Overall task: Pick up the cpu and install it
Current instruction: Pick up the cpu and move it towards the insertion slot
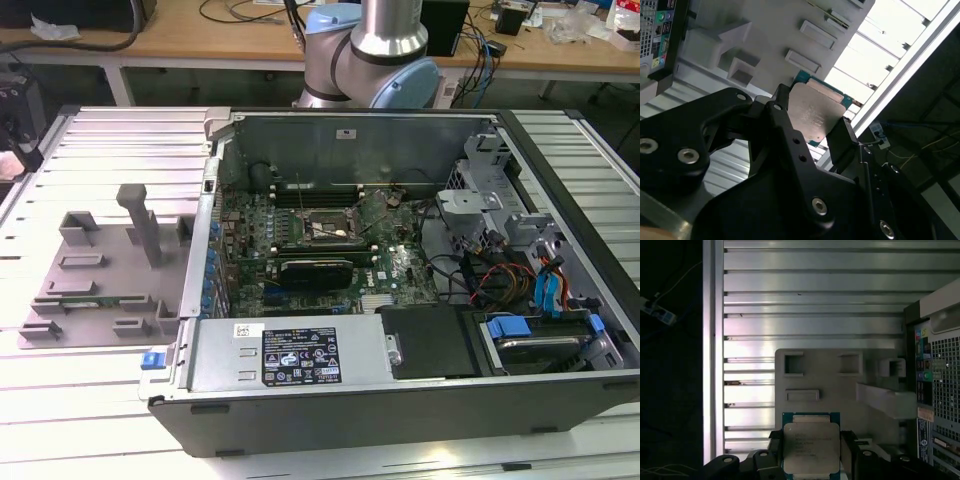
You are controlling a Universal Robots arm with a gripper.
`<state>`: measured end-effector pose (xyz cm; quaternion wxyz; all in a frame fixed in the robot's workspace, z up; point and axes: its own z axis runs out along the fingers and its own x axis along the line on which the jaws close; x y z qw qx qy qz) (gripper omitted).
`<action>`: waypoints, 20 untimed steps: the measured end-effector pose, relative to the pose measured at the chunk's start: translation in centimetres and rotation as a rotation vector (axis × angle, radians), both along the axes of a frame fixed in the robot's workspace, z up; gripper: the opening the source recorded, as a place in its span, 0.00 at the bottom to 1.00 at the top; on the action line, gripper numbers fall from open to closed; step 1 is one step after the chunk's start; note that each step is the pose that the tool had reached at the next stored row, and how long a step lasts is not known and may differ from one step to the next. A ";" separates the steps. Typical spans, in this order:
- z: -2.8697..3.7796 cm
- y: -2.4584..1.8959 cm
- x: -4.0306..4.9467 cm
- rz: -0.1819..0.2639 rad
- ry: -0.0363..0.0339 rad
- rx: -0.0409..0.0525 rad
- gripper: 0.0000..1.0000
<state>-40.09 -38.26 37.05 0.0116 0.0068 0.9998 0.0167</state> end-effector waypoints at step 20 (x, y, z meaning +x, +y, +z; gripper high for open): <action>3.22 0.09 0.22 0.000 0.0000 0.0000 0.55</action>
